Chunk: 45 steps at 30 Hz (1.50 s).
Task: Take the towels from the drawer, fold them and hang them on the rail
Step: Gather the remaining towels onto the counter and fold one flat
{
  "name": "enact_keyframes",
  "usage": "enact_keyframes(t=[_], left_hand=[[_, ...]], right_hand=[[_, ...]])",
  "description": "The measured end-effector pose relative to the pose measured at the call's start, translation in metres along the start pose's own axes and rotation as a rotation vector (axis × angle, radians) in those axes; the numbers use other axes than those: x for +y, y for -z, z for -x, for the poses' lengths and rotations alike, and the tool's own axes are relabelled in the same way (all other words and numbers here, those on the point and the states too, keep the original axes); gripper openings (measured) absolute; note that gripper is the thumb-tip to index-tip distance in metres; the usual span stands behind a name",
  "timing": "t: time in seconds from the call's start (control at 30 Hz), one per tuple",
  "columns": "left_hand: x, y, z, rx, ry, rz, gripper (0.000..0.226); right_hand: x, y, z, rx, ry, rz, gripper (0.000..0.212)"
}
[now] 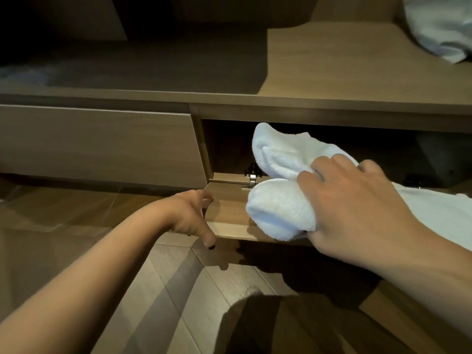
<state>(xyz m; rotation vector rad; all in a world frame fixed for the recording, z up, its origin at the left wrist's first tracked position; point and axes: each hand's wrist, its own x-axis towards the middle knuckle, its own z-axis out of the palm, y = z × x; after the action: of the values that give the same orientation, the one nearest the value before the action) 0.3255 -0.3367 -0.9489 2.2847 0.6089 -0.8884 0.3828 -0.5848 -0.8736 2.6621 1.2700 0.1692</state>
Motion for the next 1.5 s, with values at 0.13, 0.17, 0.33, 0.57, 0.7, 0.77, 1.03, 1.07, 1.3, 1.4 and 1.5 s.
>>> enact_keyframes(t=[0.13,0.17,0.33,0.57,0.7,0.77,1.03,1.07,1.3,1.4,1.5], left_hand=[[0.013,-0.006,0.011,0.185,-0.021,-0.27,0.124],[0.016,-0.01,0.014,0.283,-0.057,-0.372,0.122],[0.022,-0.002,0.027,0.747,-0.25,-0.467,0.096],[0.023,0.015,0.032,1.092,-0.467,-0.466,0.11],[0.023,0.03,0.024,1.157,-0.532,-0.369,0.105],[0.027,0.04,0.018,1.132,-0.54,-0.421,0.108],[0.027,0.06,-0.008,1.118,-0.471,-0.523,0.107],[0.028,0.059,-0.012,1.134,-0.465,-0.528,0.104],[0.034,0.056,-0.029,1.263,-0.405,-0.491,0.09],[0.037,0.053,-0.033,1.306,-0.391,-0.473,0.085],[0.04,0.051,-0.037,1.337,-0.367,-0.437,0.082]], right_hand=[[-0.007,0.017,0.013,-0.119,0.085,-0.079,0.056],[-0.007,0.016,0.015,-0.15,0.101,-0.115,0.059],[-0.01,0.023,0.018,-0.155,0.12,-0.066,0.079],[-0.011,0.009,0.021,0.07,0.106,-0.088,0.075],[-0.013,0.003,0.029,0.074,0.259,-0.209,0.093],[-0.009,-0.004,0.028,0.048,0.263,-0.289,0.105],[0.048,-0.039,-0.013,0.083,0.036,-0.196,0.129],[0.052,-0.043,-0.018,0.081,0.023,-0.166,0.126],[0.06,-0.078,-0.033,-0.101,0.093,-0.117,0.113],[0.059,-0.092,-0.026,-0.159,0.133,-0.134,0.11],[0.064,-0.092,-0.026,-0.044,0.067,-0.209,0.121]])
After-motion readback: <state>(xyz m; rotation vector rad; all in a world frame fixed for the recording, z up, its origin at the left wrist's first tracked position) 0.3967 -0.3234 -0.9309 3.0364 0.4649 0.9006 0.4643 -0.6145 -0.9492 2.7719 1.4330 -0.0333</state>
